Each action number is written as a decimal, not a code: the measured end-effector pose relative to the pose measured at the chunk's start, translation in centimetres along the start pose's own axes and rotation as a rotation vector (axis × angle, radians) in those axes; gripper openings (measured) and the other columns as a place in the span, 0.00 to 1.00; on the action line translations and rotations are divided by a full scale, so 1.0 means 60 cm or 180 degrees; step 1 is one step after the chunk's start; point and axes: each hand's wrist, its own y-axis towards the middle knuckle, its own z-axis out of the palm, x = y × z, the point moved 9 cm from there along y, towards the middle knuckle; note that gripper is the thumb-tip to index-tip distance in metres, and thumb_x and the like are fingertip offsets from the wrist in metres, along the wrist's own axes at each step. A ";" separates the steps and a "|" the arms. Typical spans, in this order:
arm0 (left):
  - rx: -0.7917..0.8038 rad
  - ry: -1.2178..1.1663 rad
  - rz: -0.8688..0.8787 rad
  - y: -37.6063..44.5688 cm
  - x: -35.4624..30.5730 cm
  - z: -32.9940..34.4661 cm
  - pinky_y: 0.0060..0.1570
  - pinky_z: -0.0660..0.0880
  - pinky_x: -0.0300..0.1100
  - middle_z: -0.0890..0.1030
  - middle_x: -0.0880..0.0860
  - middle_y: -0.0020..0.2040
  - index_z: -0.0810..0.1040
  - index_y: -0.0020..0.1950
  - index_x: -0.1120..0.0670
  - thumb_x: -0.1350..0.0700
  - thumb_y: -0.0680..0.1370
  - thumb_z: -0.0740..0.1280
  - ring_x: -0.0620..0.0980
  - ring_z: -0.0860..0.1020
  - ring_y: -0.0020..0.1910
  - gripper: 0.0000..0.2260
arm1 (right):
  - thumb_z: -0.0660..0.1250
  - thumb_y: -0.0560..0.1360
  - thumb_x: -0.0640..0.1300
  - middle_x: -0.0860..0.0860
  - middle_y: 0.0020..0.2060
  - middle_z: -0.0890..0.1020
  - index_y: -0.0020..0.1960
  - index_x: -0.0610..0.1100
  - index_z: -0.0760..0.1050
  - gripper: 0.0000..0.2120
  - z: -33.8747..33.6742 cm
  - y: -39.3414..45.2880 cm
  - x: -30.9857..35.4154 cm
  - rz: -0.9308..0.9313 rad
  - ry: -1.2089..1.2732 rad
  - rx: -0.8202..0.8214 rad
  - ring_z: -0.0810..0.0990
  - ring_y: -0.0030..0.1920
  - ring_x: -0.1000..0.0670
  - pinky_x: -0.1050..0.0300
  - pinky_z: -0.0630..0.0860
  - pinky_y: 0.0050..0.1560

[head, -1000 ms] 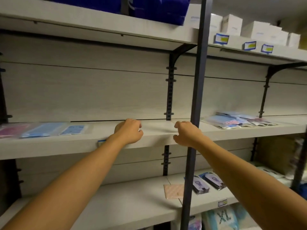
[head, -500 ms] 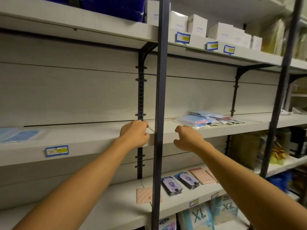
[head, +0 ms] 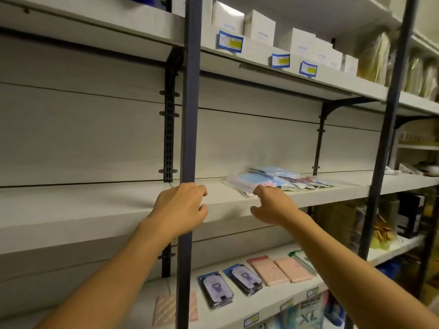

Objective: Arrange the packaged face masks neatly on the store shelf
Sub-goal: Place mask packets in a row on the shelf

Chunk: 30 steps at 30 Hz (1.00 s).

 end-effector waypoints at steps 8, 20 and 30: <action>-0.0262 0.0264 0.0003 0.042 -0.050 0.021 0.52 0.78 0.46 0.76 0.46 0.64 0.71 0.70 0.47 0.46 0.83 0.57 0.48 0.78 0.58 0.16 | 0.66 0.78 0.54 0.48 0.62 0.78 0.68 0.46 0.70 0.22 0.016 0.033 -0.071 -0.0163 -0.0086 -0.0185 0.77 0.58 0.46 0.52 0.77 0.55; 0.0034 0.0706 -0.0261 0.147 -0.144 0.123 0.50 0.76 0.43 0.75 0.44 0.65 0.71 0.71 0.46 0.45 0.82 0.55 0.46 0.76 0.59 0.18 | 0.66 0.76 0.52 0.50 0.59 0.79 0.65 0.49 0.73 0.19 0.031 0.104 -0.205 -0.0551 0.0127 -0.0289 0.78 0.56 0.46 0.53 0.76 0.51; 0.0065 0.0962 -0.0769 0.229 -0.238 0.171 0.47 0.75 0.43 0.77 0.45 0.61 0.74 0.68 0.46 0.46 0.82 0.57 0.47 0.77 0.56 0.17 | 0.67 0.73 0.50 0.47 0.58 0.80 0.62 0.47 0.74 0.19 0.035 0.181 -0.338 -0.0982 0.0226 -0.0158 0.78 0.55 0.43 0.48 0.78 0.52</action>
